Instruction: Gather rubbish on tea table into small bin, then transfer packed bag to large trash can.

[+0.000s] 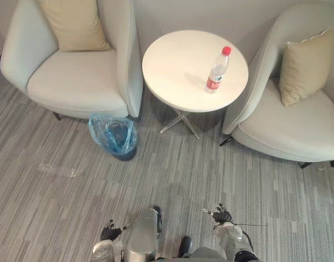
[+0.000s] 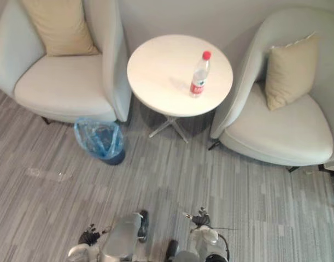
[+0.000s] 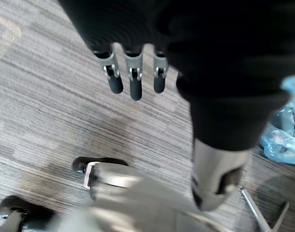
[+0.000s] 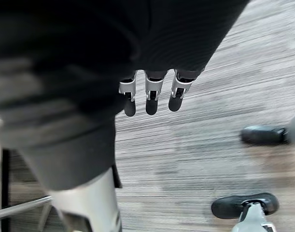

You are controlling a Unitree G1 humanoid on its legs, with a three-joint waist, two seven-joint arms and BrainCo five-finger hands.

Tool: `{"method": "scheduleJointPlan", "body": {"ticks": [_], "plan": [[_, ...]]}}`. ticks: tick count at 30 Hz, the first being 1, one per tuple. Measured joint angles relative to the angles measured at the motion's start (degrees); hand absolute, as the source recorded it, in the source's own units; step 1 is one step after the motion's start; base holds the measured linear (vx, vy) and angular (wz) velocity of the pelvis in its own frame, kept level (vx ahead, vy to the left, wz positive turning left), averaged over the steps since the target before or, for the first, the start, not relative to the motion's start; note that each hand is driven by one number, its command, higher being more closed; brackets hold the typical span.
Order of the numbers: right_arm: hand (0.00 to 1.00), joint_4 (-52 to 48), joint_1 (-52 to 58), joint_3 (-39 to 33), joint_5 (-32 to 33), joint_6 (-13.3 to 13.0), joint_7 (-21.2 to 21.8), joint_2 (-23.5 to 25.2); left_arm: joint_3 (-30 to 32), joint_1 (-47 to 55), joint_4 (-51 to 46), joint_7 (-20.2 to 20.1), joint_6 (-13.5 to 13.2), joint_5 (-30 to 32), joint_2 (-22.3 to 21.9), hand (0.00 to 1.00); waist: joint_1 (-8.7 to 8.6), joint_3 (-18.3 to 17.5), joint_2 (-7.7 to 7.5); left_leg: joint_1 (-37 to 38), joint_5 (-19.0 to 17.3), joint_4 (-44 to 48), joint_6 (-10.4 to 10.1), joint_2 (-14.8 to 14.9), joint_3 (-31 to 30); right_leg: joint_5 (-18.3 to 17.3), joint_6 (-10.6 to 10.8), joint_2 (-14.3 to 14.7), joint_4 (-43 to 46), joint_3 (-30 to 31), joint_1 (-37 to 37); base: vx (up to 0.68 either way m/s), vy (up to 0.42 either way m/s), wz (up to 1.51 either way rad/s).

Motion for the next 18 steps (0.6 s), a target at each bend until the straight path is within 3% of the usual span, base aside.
{"method": "scheduleJointPlan", "body": {"ticks": [2, 3, 4, 5, 6, 9, 10, 12, 13, 14, 15, 16, 17, 18], "plan": [[0.0, 0.5, 0.7, 0.6, -0.8, 0.1, 0.4, 0.2, -0.3, 0.1, 0.4, -0.5, 0.1, 0.0, 0.6, 0.0, -0.03, -0.1, -0.48, 4.2, -1.4, -3.6, 0.5, -1.2, 2.1, -2.3, 3.7, -2.8, 15.4, 1.3, -5.9, 0.22, 0.125, -0.34], [0.0, 1.1, 1.9, 0.6, -2.2, 0.6, 0.7, 0.2, -1.0, 0.4, 0.4, -0.5, 0.3, 0.1, 1.1, 0.0, -0.99, 0.0, -0.81, 8.1, -1.5, -6.4, 0.6, -2.8, 2.2, -0.9, 6.7, -5.2, 28.4, 1.4, -10.8, 0.28, 0.132, -0.01], [0.0, 0.1, 2.7, 0.6, -2.3, 0.8, 0.8, 0.2, -2.0, 0.7, 0.4, -0.5, 0.3, 0.1, 1.7, 0.0, -1.49, -0.1, -1.12, 10.9, -1.5, -8.2, 0.5, -4.1, 2.0, -0.1, 7.9, -7.1, 36.6, 1.0, -13.3, 0.36, 0.129, 0.29], [0.0, -0.4, 2.9, 0.5, -2.7, 0.7, 0.9, 0.0, -3.0, 1.0, 0.5, -0.5, 0.3, 0.2, 2.4, 0.0, -3.0, 0.0, -0.95, 15.1, -1.7, -10.7, 0.9, -5.4, 0.7, -0.9, 5.2, -9.7, 44.8, -2.4, -15.7, 0.38, 0.089, 0.55], [0.0, -0.4, 2.7, 0.3, -3.5, 0.7, 1.0, -0.1, -3.2, 0.8, 0.3, -0.5, 0.3, 0.2, 2.5, 0.0, -3.87, -0.2, -1.13, 18.2, -1.2, -12.5, 1.8, -5.7, -0.2, -2.5, 3.3, -10.8, 46.4, -5.9, -16.6, 0.37, 0.042, 0.69], [0.0, -0.2, 2.4, 0.3, -4.4, 0.6, 1.2, 0.0, -3.5, 0.2, 0.4, -0.5, 0.3, 0.4, 2.6, 0.0, -4.58, -0.2, -1.12, 21.5, -1.2, -14.8, 1.9, -4.9, -2.8, -5.6, 2.1, -10.6, 40.0, -11.4, -18.6, 0.27, -0.022, 0.61], [0.0, -0.3, 1.9, -0.3, -4.4, 0.6, 1.3, -0.2, -4.2, -0.1, 0.4, -0.5, 0.3, 0.7, 2.7, 0.0, -4.86, -0.1, -0.76, 22.8, -1.2, -15.4, 1.8, -3.8, -4.6, -5.7, 1.7, -8.7, 32.0, -12.1, -21.0, 0.38, -0.091, 0.49], [0.0, -0.3, 1.4, -0.5, -4.3, 0.6, 1.4, -0.7, -4.3, -0.4, 0.3, -0.4, 0.3, 0.8, 2.5, 0.0, -5.04, 0.2, -0.29, 23.2, -1.4, -15.5, 1.3, -2.7, -5.7, -4.5, 0.8, -6.6, 24.7, -11.5, -22.4, 0.37, -0.113, 0.57], [0.0, 0.0, 1.3, -0.5, -4.4, 0.6, 1.3, -0.9, -4.2, -0.1, 0.3, -0.4, 0.3, 0.8, 2.4, 0.0, -5.02, 0.3, -0.28, 24.9, -2.5, -15.6, -0.4, -2.1, -7.3, 0.8, -0.1, -4.6, 15.3, -10.5, -22.7, 0.37, -0.145, 0.53], [0.0, 0.1, 1.4, -0.4, -4.4, 0.6, 1.3, -0.9, -4.2, 0.1, 0.3, -0.4, 0.3, 0.8, 2.5, 0.0, -5.01, 0.1, -0.57, 25.4, -2.9, -15.6, -1.0, -2.4, -7.7, 3.1, -0.4, -4.3, 13.1, -9.8, -22.4, 0.46, -0.216, 0.5], [0.0, 0.8, 1.9, -0.2, -4.3, 0.6, 1.3, -0.4, -4.0, 0.5, 0.3, -0.4, 0.2, 0.9, 3.6, 0.0, -4.94, -0.3, -3.15, 26.7, -3.7, -15.7, -2.0, -4.6, -9.3, 12.6, -3.3, -4.7, 10.0, -8.1, -22.6, 0.48, -0.272, 0.28], [0.0, 1.1, 1.7, -0.2, -4.3, 0.6, 1.4, -0.8, -4.0, 0.4, 0.9, -0.3, 0.2, 1.1, 2.9, 0.0, -4.8, -0.7, -2.38, 27.4, -5.0, -15.5, -2.4, -4.3, -10.3, 8.7, -4.1, -4.8, 11.2, -9.0, -21.8, 0.45, -0.27, 0.25], [0.0, 1.2, 1.6, -0.5, -4.3, 0.6, 1.4, -2.0, -3.9, 0.4, 1.1, -0.3, 0.1, 1.4, 1.3, 0.0, -4.98, -1.5, 0.32, 26.8, -6.1, -14.9, -3.1, -1.6, -11.3, 8.3, -4.2, -2.7, 10.2, -9.8, -21.5, 0.36, -0.212, 0.15], [0.0, 1.0, 1.6, -0.6, -4.3, 0.5, 1.4, -2.1, -4.0, 0.4, 1.1, -0.3, 0.0, 1.5, 1.1, 0.0, -5.15, -1.6, 0.59, 26.3, -6.4, -14.5, -3.2, -1.2, -12.0, 7.9, -4.3, -2.1, 9.0, -10.2, -21.1, 0.32, -0.177, 0.23]]}}
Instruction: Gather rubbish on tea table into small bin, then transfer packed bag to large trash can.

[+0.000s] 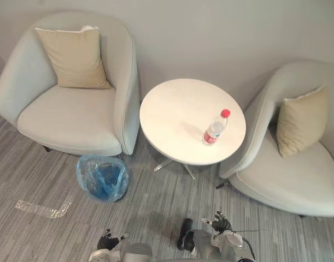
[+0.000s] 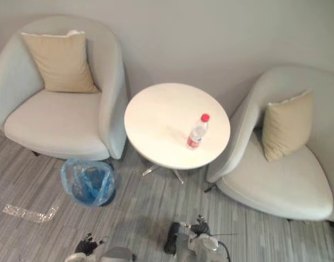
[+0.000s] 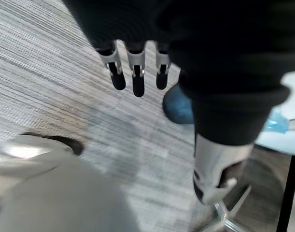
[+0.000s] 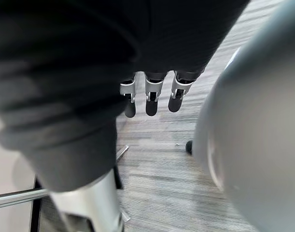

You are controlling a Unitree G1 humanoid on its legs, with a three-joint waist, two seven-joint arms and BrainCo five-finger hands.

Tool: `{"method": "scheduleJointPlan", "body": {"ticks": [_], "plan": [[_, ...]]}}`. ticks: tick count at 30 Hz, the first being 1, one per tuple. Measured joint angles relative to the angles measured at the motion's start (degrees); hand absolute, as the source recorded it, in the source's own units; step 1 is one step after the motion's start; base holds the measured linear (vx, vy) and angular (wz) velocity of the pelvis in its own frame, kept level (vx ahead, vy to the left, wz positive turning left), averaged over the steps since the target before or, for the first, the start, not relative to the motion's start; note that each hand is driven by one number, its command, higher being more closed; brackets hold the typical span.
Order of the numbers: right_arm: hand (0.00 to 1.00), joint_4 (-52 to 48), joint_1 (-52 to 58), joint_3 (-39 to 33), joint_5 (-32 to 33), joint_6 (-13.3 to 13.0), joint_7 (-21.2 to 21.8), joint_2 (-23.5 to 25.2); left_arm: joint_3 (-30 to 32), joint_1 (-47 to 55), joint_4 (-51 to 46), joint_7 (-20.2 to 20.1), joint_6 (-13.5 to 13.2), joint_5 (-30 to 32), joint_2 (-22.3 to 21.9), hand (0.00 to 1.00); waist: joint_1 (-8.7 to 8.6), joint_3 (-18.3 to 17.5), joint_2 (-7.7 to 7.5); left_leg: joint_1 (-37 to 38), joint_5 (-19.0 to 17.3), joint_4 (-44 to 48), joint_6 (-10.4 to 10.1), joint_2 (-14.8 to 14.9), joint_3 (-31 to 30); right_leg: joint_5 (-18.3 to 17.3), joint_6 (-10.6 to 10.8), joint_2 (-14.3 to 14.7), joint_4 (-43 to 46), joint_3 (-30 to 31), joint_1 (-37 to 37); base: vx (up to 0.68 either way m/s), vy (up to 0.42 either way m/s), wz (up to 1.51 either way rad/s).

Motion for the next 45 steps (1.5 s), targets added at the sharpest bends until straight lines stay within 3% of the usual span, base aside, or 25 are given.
{"method": "scheduleJointPlan", "body": {"ticks": [1, 3, 4, 6, 8, 10, 11, 12, 13, 19, 24, 32, 45], "plan": [[0.0, 0.0, -0.1, -0.1, 0.0, 0.0, 0.0, 0.0, 0.0, -0.3, 0.2, 0.0, 0.0, 0.4, -0.5, 0.0, -0.21, -0.3, 1.36, -1.1, -0.4, 1.7, -0.5, 1.3, -1.3, -0.1, -0.3, 1.8, -3.1, -1.4, 1.6, 0.3, -0.162, 0.4], [0.0, 0.2, 0.1, -0.4, 0.1, 0.1, -0.1, 0.0, 0.0, -0.9, 0.3, -0.2, 0.1, 0.4, -0.4, 0.0, -0.3, -0.1, 1.48, -5.6, -0.6, 12.5, -1.1, 2.3, -2.8, -0.7, -1.1, 3.7, -6.7, -2.3, 4.9, 0.27, -0.134, 0.4], [0.0, 0.4, 0.5, -0.3, 0.7, 0.1, -0.4, 0.0, 0.0, -1.2, 0.0, -0.1, 0.0, 0.4, -0.5, 0.0, 0.29, 0.3, 1.61, -10.7, -0.6, 25.5, -3.2, 3.0, -2.6, -1.0, -1.9, 4.5, -8.9, -2.7, 8.1, 0.23, -0.091, 0.18], [0.0, 0.9, 0.5, -0.2, 1.3, 0.0, -0.8, 0.0, 0.0, -1.3, -0.4, -0.1, 0.0, 0.4, -0.4, 0.0, 1.07, 0.8, 1.54, -14.8, -1.9, 32.1, -3.1, 3.8, -0.7, -1.5, -2.5, 5.1, -10.1, -3.1, 11.5, 0.2, -0.05, -0.04], [0.0, 1.0, 0.3, -0.1, 2.4, 0.0, -1.0, 0.0, -0.2, -1.3, -0.9, -0.1, 0.0, 0.4, -0.2, 0.0, 1.15, 1.1, 0.96, -17.9, -2.6, 29.2, -2.1, 3.6, 0.9, -1.5, -2.4, 4.9, -11.1, -2.7, 13.6, 0.19, 0.042, -0.19], [0.0, 0.7, 0.1, -0.1, 2.4, 0.0, -1.3, 0.0, -0.4, -1.7, -0.9, -0.1, 0.0, 0.4, -0.2, 0.0, 1.12, 1.3, 1.59, -20.0, -0.5, 16.9, -1.8, 3.1, -0.2, -1.9, -1.0, 4.5, -11.6, -1.9, 14.6, 0.15, 0.11, -0.2], [0.0, 0.5, 0.3, -0.1, 2.4, 0.1, -1.4, -0.1, -0.6, -1.8, -0.8, -0.1, 0.0, 0.4, -0.1, 0.0, 1.1, 1.7, 1.64, -19.6, 4.5, 13.8, -2.6, 2.7, -0.8, -2.2, -0.3, 4.2, -11.6, -1.1, 14.7, 0.09, 0.137, -0.16], [0.0, -0.1, 1.1, 0.3, 2.3, 0.0, -1.6, 0.4, -0.9, -1.6, -0.7, 0.0, 0.1, 0.5, 0.8, 0.0, 1.64, 0.9, 0.1, -18.0, 5.9, 10.1, -1.3, 1.0, 0.0, -2.3, 1.2, 3.1, -12.0, 0.7, 14.7, 0.19, 0.188, -0.21], [0.0, -0.2, 1.3, 0.5, 2.1, 0.0, -1.6, 0.6, -1.4, -1.7, -0.7, 0.0, 0.1, 0.5, 1.3, 0.0, 1.76, 0.5, -0.52, -17.5, 6.3, 8.7, -0.8, 0.3, 0.9, -2.4, 1.8, 2.2, -11.8, 1.1, 14.4, 0.2, 0.165, -0.23], [0.0, -5.1, 3.1, 0.4, 2.0, -0.2, -2.3, 0.7, -3.1, -2.8, -0.7, 0.2, 0.2, 0.9, 1.8, 0.0, 1.5, 0.2, -0.97, -13.7, 6.6, 6.4, 0.1, -2.5, 2.5, -1.9, 3.4, -0.1, -14.1, 4.8, 16.6, 0.13, 0.103, -0.17], [0.0, -10.5, 4.5, 0.1, -0.3, -0.7, -4.2, 0.7, -4.0, -2.9, -0.7, 0.6, 0.3, 1.6, 2.4, 0.0, 0.8, -0.2, -1.52, -12.7, 7.0, 4.7, 0.7, -2.6, 3.4, -1.6, 3.7, 0.1, -15.0, 6.2, 16.6, 0.02, -0.008, -0.15], [0.0, -31.8, 13.0, -0.7, -7.0, -1.6, -8.4, -0.2, -6.4, -2.7, -0.2, 1.5, 0.2, 3.9, 3.1, 0.0, -0.05, -1.0, -1.58, -11.3, 8.8, 0.7, 1.1, -2.4, 4.1, 0.8, 3.2, 0.8, -17.0, 8.8, 15.8, -0.05, -0.019, -0.17], [0.0, -47.6, 15.9, -0.8, -15.9, -4.0, -11.1, -0.1, -9.2, -0.7, 0.0, 1.5, 0.1, 7.2, 4.3, 0.0, -0.99, -2.1, -1.55, -10.9, 9.9, -2.4, 1.2, -3.5, 4.8, 2.0, 4.2, -0.5, -17.3, 10.7, 14.3, -0.04, 0.02, -0.07]]}}
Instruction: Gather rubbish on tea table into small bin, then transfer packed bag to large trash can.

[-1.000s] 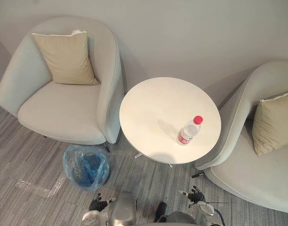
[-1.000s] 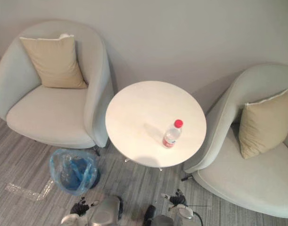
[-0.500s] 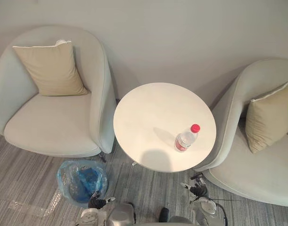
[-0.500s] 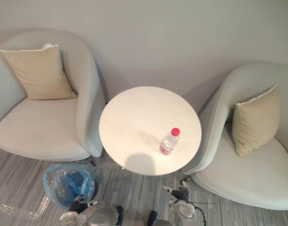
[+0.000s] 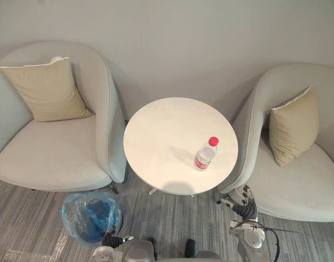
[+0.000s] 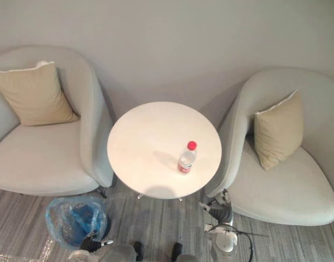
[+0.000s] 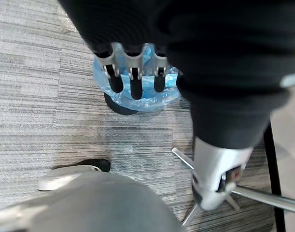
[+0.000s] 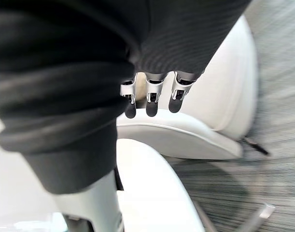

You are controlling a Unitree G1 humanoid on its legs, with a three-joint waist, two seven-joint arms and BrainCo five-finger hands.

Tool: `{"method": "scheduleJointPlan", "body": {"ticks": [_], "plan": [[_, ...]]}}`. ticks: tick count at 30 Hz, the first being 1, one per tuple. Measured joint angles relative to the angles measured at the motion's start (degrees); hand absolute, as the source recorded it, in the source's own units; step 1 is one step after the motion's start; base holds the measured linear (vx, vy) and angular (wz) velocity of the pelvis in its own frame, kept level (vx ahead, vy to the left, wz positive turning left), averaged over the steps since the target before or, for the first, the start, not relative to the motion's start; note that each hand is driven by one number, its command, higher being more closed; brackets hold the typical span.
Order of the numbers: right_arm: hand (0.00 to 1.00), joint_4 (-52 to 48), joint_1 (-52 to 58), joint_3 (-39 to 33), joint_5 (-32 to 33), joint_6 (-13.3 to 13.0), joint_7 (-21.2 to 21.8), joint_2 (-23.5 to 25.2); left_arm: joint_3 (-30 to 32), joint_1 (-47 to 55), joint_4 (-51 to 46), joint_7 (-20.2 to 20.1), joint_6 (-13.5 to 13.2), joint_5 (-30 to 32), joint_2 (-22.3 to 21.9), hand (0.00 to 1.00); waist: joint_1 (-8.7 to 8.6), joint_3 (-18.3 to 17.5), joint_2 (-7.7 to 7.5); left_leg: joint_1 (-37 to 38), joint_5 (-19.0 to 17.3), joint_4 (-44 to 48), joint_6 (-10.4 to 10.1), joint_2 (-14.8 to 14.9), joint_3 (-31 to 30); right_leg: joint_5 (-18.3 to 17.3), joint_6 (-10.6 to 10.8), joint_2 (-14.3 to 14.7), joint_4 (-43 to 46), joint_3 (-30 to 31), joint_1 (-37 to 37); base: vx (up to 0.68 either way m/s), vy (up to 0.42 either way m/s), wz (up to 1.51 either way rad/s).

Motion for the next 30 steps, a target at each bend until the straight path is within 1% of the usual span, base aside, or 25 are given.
{"method": "scheduleJointPlan", "body": {"ticks": [3, 5, 10, 14, 17, 19, 23, 30], "plan": [[0.0, 0.0, -1.2, 0.0, -0.5, -0.4, -1.0, 0.0, -0.3, 0.9, 0.0, 0.0, -0.1, 0.1, 0.0, 0.0, 0.0, -0.1, 0.23, -0.2, 0.3, -0.4, 0.6, -0.5, -0.4, -0.1, 0.2, -0.4, -0.2, -0.3, -0.1, 0.04, 0.033, 0.08], [0.0, 0.0, -2.5, -0.1, -2.0, -0.4, -1.7, -0.3, -0.5, 1.0, 0.0, 0.0, -0.2, 0.1, -0.1, 0.0, 0.01, -0.2, 0.66, -1.1, 0.6, -0.2, 1.0, -0.9, -0.8, 0.0, 0.5, -0.7, -0.4, -0.8, -0.6, 0.06, 0.025, 0.1], [0.0, 0.1, -6.6, -0.6, -2.2, -0.4, -3.9, -0.9, -1.0, 1.4, 0.0, 0.0, -0.2, 0.1, -0.7, 0.0, 0.18, 0.2, 2.01, -1.1, 0.5, -0.2, 1.1, -1.8, -1.8, -0.1, 0.7, -1.1, -0.5, -1.1, -0.5, 0.05, 0.023, 0.05], [0.0, 0.2, -8.5, -1.2, -2.2, -0.4, -4.5, -1.1, -1.1, 1.4, 0.0, 0.0, -0.3, 0.0, -0.9, 0.0, 0.22, 0.4, 2.65, -2.0, 0.6, -0.1, 1.1, -1.9, -3.1, -0.3, 0.8, -1.2, -0.5, -2.3, -0.6, 0.01, -0.011, 0.15], [0.0, 0.4, -9.4, -1.5, -2.2, -0.4, -5.9, -1.1, -1.1, 1.4, -0.1, 0.0, -0.4, 0.0, -1.2, 0.0, 0.8, 0.6, 3.08, -2.6, 0.6, 0.2, 1.1, -1.9, -3.6, -0.3, 0.8, -1.2, -0.5, -2.9, -0.7, -0.01, -0.02, 0.11], [0.0, 1.3, -10.9, -1.5, -2.1, -0.4, -6.6, -1.1, -1.1, 1.4, -0.1, 0.0, -1.1, -0.1, -1.4, 0.0, 1.26, 0.8, 3.48, -2.9, 0.7, 0.2, 1.3, -2.0, -3.7, -0.3, 0.8, -1.3, -0.5, -3.0, -1.1, -0.02, -0.005, 0.02], [0.0, 3.0, -12.6, -1.5, -1.9, -0.3, -7.5, -1.4, -1.1, 1.4, -0.2, -0.1, -1.4, -0.1, -1.4, 0.0, 1.39, 1.0, 3.86, -4.0, 1.0, -0.2, 1.7, -2.4, -4.8, -0.5, 1.1, -1.7, -0.4, -3.9, -1.9, -0.03, -0.006, 0.1], [0.0, 7.0, -16.5, -1.5, -0.2, -0.3, -7.4, -2.0, -1.0, 1.4, -0.4, -0.1, -1.5, -0.2, -1.5, 0.0, 1.82, 1.5, 4.06, -4.7, 1.3, -0.2, 2.0, -3.2, -6.5, -0.6, 1.3, -2.2, -0.5, -5.8, -1.8, 0.03, 0.009, 0.16]]}}
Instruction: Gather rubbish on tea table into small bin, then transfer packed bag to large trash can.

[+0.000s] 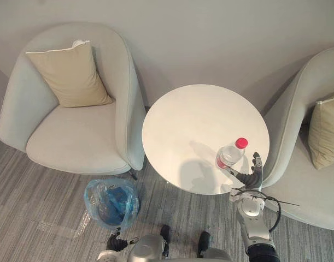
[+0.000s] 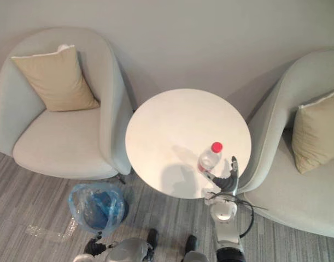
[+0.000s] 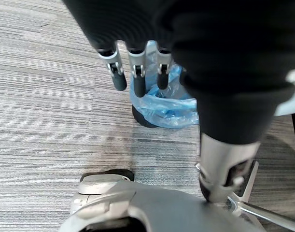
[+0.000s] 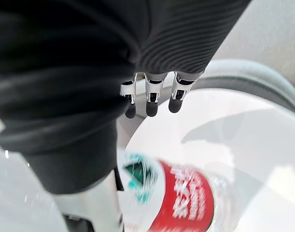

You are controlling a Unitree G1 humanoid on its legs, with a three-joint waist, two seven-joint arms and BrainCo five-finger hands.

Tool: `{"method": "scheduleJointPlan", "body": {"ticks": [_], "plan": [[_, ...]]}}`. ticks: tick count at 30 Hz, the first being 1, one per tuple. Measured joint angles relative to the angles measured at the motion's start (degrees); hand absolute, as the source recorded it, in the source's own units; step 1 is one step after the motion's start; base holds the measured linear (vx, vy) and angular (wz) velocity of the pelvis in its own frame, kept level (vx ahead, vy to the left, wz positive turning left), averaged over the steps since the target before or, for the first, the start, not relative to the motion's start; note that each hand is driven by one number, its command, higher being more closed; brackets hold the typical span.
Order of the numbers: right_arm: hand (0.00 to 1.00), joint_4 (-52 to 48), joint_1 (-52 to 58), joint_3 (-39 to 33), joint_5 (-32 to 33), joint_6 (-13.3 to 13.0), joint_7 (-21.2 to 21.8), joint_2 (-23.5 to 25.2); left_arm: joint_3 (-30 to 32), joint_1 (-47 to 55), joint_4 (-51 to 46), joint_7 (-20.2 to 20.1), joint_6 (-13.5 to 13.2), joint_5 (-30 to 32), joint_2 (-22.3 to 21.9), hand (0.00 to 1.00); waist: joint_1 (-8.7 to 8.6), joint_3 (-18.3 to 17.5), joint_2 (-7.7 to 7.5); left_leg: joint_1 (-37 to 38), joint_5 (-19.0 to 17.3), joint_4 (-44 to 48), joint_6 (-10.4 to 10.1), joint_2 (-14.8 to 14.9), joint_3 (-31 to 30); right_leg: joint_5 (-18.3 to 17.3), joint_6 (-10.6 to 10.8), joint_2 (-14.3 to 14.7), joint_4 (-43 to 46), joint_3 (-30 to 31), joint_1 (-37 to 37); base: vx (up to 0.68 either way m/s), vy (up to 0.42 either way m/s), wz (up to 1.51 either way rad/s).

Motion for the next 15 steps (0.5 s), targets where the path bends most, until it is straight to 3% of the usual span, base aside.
{"method": "scheduleJointPlan", "body": {"ticks": [6, 7, 15], "plan": [[0.0, 3.4, -4.9, 0.0, 1.0, 0.1, 0.0, -0.4, 0.6, 0.0, -1.3, -0.1, -0.1, -0.1, -0.6, 0.0, 1.6, 2.3, 0.45, -0.4, 0.3, -0.1, 0.3, -0.5, -1.3, 0.0, 0.0, -0.2, 0.0, -1.4, 0.1, 0.0, -0.001, 0.11], [1.0, 3.4, -5.4, 0.0, 1.1, 0.3, 0.0, -0.4, 0.6, 0.0, -1.3, -0.1, -0.1, -0.1, -0.6, 0.0, 1.8, 2.5, 0.55, -0.5, 0.3, -0.2, 0.4, -0.7, -1.4, 0.0, 0.0, -0.3, 0.0, -1.4, 0.1, -0.01, 0.012, 0.07], [1.0, 5.1, -10.0, 0.4, 2.9, 0.7, -0.1, -0.9, 1.1, 0.0, -1.5, -0.2, -0.8, -1.1, -0.8, 0.0, 3.08, 4.2, 0.57, -2.2, 1.1, -0.2, 0.6, -1.1, -3.1, 0.0, 0.0, -0.6, 0.0, -3.3, -0.7, 0.0, 0.002, 0.13]]}}
